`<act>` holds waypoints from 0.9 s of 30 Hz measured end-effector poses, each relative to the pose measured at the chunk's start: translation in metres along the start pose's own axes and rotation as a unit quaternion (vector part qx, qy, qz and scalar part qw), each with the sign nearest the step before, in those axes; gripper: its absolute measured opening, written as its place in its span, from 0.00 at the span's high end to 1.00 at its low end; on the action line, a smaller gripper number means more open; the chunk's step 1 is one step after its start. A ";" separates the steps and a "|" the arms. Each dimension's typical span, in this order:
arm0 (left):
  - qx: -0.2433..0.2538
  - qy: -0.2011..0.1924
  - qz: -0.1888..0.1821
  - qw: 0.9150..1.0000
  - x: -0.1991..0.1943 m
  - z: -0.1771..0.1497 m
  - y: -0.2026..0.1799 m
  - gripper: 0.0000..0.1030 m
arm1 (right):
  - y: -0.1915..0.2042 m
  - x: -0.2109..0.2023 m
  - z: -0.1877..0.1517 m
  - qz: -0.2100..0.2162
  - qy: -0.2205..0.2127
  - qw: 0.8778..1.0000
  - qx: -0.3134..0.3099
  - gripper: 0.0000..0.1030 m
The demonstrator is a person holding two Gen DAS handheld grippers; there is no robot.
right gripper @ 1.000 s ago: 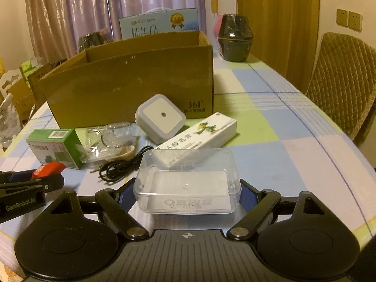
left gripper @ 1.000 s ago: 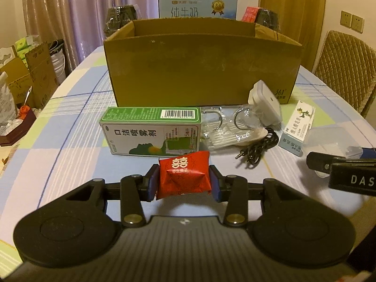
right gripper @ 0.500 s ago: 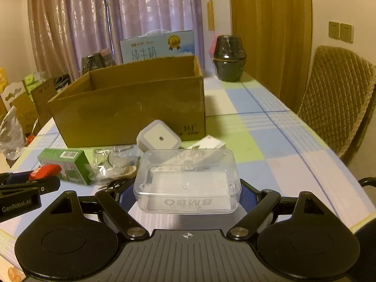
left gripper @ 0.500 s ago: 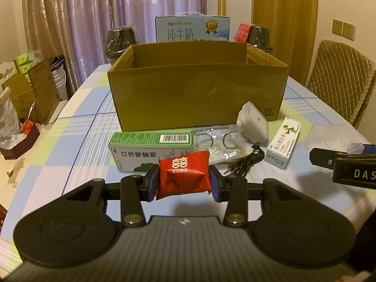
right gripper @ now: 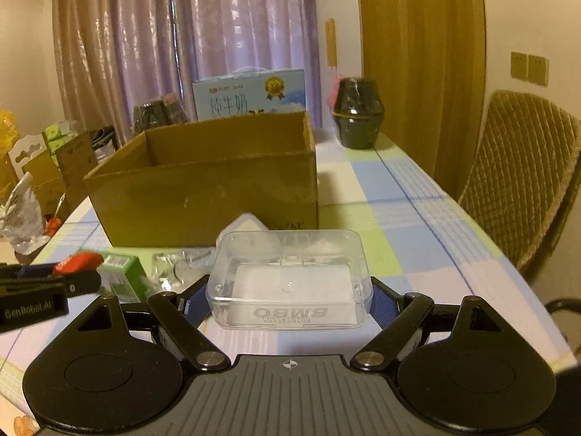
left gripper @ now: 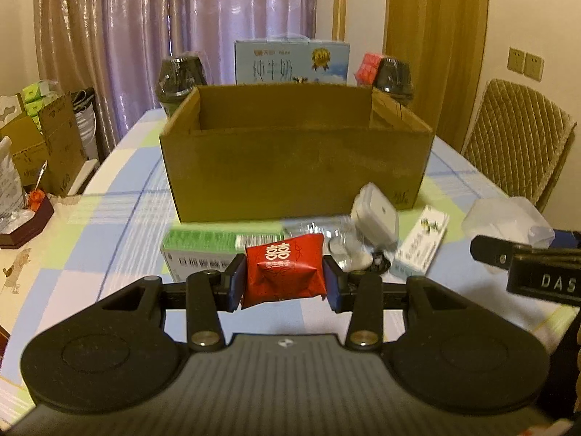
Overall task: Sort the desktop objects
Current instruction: 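Carry the red packet and clear container into the cardboard box and open both tools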
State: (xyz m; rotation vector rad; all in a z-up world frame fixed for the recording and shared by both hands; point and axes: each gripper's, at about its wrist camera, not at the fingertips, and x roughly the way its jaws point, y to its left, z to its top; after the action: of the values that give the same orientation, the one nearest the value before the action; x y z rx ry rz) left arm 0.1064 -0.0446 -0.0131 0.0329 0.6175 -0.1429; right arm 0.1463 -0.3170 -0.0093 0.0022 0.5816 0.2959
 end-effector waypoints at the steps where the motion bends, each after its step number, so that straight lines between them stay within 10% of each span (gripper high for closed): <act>1: -0.003 -0.003 -0.002 1.000 0.000 0.006 0.002 0.63 | 0.000 0.000 0.003 0.002 -0.002 1.000 0.000 0.19; 27: 0.006 -0.052 -0.001 0.999 0.091 0.149 0.035 0.63 | 0.013 0.092 0.141 0.032 -0.075 0.996 -0.039 0.19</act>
State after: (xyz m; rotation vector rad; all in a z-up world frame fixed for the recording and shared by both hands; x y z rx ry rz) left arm 0.2700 -0.0325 0.0553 0.0361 0.5135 -0.1492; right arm 0.2917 -0.2675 0.0601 -0.0316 0.4219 0.3781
